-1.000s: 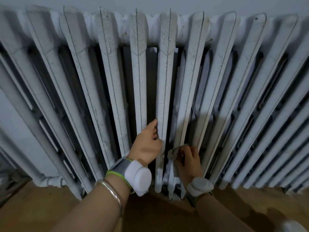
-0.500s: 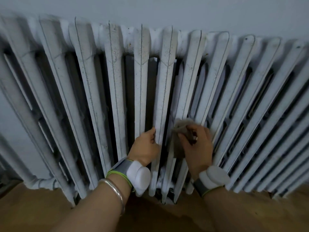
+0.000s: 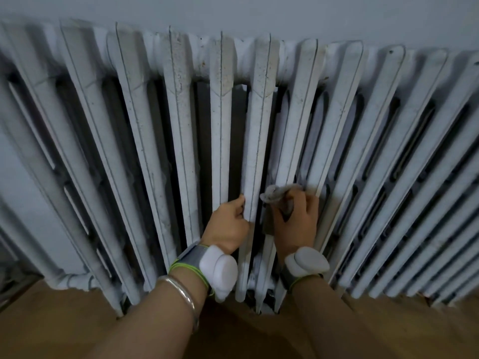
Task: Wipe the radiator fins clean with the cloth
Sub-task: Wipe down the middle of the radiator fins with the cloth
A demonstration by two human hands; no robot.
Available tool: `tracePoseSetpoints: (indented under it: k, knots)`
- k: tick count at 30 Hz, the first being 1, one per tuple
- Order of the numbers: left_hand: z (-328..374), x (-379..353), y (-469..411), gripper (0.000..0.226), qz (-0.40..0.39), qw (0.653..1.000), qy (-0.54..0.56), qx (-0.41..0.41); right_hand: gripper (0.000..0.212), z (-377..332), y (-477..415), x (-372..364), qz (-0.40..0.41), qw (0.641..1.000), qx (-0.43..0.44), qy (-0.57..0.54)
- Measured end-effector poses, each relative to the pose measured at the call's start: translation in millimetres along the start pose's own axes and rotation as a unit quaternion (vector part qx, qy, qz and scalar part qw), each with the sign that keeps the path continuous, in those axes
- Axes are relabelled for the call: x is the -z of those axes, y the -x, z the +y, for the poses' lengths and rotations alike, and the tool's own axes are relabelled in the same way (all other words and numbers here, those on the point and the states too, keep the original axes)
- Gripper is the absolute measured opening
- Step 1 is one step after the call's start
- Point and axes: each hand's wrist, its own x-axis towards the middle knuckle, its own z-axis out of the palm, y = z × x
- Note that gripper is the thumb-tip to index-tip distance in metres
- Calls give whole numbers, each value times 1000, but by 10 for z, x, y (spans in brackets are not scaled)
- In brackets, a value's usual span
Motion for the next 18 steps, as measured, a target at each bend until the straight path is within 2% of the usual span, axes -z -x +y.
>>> tracePoseSetpoints:
  k: [14,18]
  knots:
    - [11,41,34,63,-18,1000,18,13,25,420,561,-226,-58,996,-69,25]
    - [8,59,46,66,-25,1000,2,17,20,494,687,-212,-125,985,-104,53]
